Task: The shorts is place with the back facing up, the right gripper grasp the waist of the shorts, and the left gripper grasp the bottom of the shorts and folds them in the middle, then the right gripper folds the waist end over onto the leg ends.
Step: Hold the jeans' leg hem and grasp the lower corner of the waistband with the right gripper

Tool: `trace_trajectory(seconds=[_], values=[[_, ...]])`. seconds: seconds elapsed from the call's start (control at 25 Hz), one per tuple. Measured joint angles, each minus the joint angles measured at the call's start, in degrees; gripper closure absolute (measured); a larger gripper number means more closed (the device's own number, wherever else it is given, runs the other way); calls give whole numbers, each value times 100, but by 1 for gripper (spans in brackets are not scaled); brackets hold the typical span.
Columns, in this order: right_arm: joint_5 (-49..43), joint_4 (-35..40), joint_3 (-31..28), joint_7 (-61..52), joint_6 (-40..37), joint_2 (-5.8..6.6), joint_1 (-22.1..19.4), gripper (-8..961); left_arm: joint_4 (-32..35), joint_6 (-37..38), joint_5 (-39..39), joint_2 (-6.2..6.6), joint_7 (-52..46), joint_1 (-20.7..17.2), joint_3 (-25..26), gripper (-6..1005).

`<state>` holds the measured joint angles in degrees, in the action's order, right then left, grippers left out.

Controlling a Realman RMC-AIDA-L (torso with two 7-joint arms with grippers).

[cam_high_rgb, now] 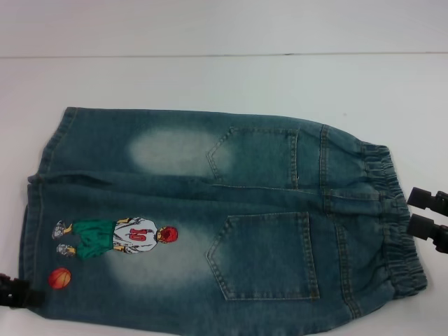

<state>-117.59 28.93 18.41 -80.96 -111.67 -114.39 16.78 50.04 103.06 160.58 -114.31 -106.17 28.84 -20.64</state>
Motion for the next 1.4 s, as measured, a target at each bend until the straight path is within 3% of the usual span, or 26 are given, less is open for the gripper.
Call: trace_trajectory(seconds=[0.12, 0.24, 0.44, 1.4], values=[[0, 7, -54, -3, -45, 2, 0, 41, 13, -30, 0, -10, -2, -29, -30, 252], [-1, 15, -72, -5, -65, 3, 0, 41, 14, -63, 2, -15, -10, -39, -37, 492], [-1, 18, -75, -7, -74, 4, 0, 41, 14, -168, 5, -43, -69, -44, -120, 732], [-4, 42, -313, 50, -65, -3, -150, 42, -12, -158, -195, -14, -56, 53, -73, 869]])
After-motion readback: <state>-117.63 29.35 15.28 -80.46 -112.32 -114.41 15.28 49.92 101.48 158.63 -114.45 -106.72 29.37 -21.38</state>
